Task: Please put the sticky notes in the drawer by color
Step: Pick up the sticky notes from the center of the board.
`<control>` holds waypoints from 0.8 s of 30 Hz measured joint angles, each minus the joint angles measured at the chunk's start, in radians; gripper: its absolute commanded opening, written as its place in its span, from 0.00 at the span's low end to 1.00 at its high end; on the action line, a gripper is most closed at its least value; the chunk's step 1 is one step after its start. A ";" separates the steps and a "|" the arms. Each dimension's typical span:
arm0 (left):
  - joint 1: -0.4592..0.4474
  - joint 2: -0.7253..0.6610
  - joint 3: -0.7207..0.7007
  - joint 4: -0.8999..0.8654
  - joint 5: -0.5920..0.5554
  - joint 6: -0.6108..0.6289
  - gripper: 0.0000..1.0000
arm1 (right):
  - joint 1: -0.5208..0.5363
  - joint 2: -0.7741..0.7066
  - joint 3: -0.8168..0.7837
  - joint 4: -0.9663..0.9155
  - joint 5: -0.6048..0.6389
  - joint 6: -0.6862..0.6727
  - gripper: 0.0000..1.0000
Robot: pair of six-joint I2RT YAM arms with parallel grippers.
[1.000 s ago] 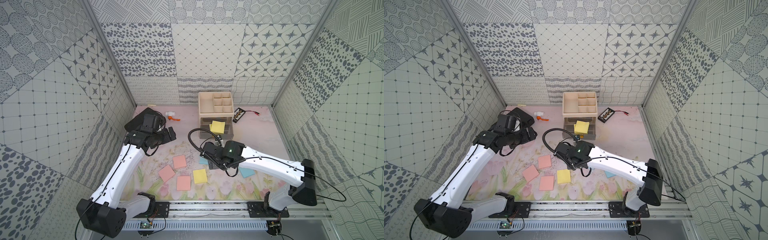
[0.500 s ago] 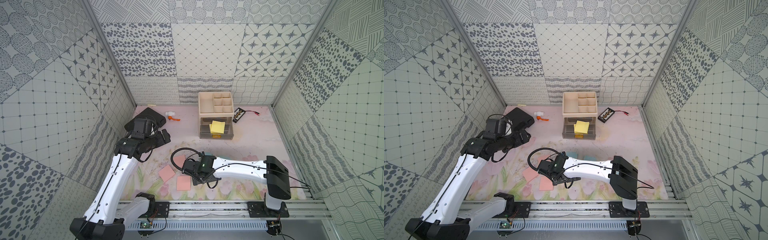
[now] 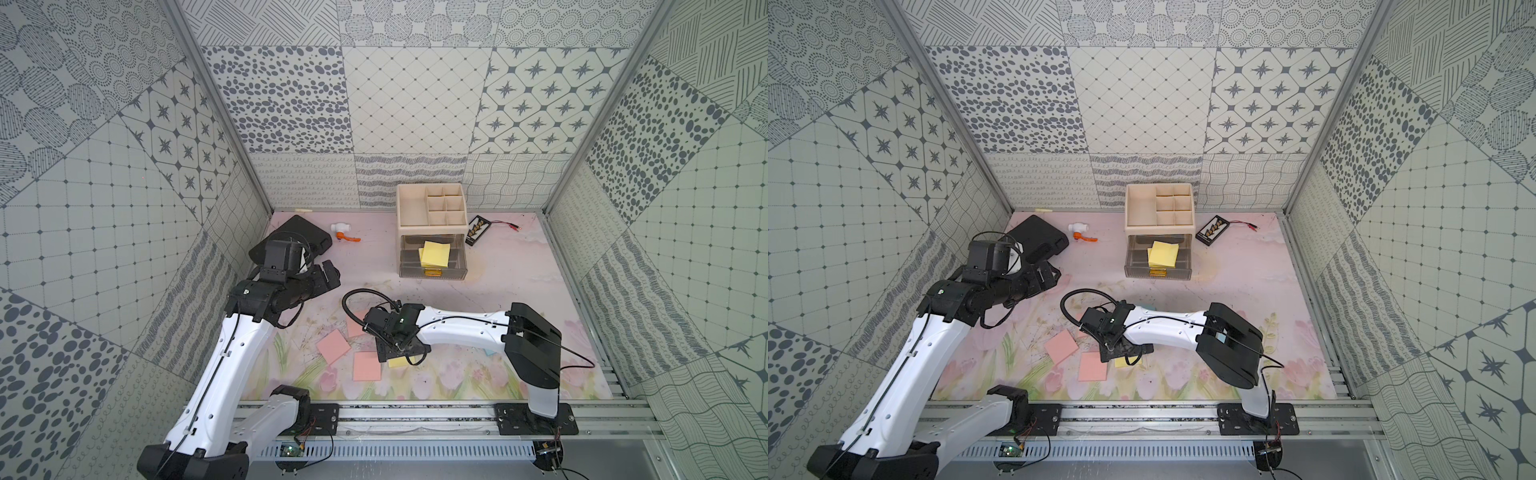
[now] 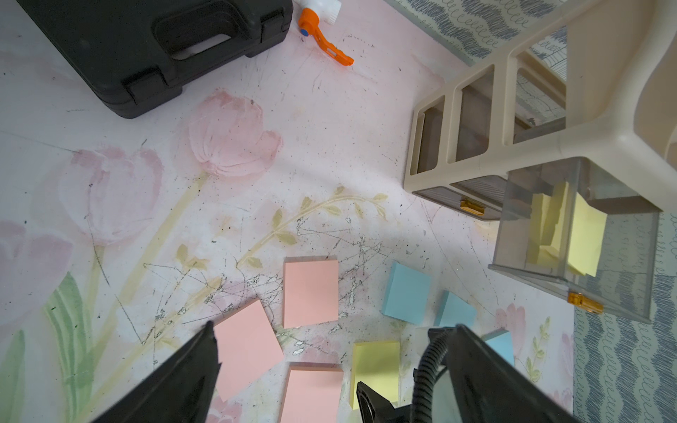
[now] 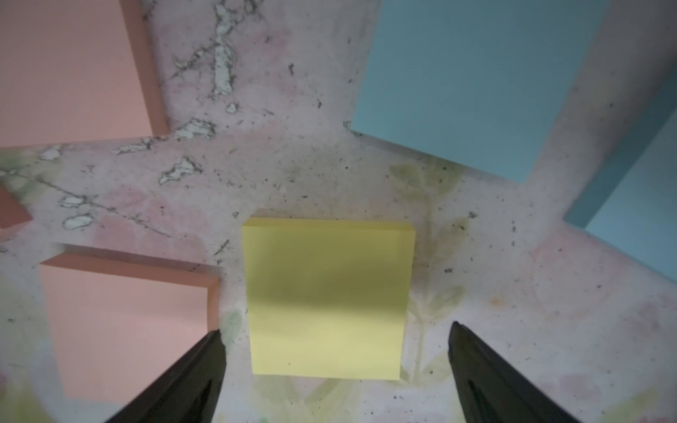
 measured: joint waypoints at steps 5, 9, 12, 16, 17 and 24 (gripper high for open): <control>0.006 0.000 0.000 -0.003 0.000 0.002 1.00 | -0.013 0.049 -0.001 0.033 -0.031 -0.016 0.99; 0.009 0.002 0.000 -0.004 0.000 0.002 1.00 | -0.024 0.051 -0.001 0.049 -0.040 -0.019 0.99; 0.010 0.005 0.000 -0.005 0.000 0.003 1.00 | -0.034 0.051 -0.001 0.052 -0.055 -0.019 0.99; 0.010 0.007 0.000 -0.005 0.000 0.003 1.00 | -0.037 0.051 -0.002 0.052 -0.065 -0.019 0.99; 0.010 0.007 0.000 -0.005 0.000 0.003 1.00 | -0.038 0.051 -0.003 0.053 -0.066 -0.019 0.99; 0.010 0.009 -0.005 -0.005 0.000 0.002 1.00 | -0.039 0.035 -0.031 0.082 -0.076 -0.018 0.99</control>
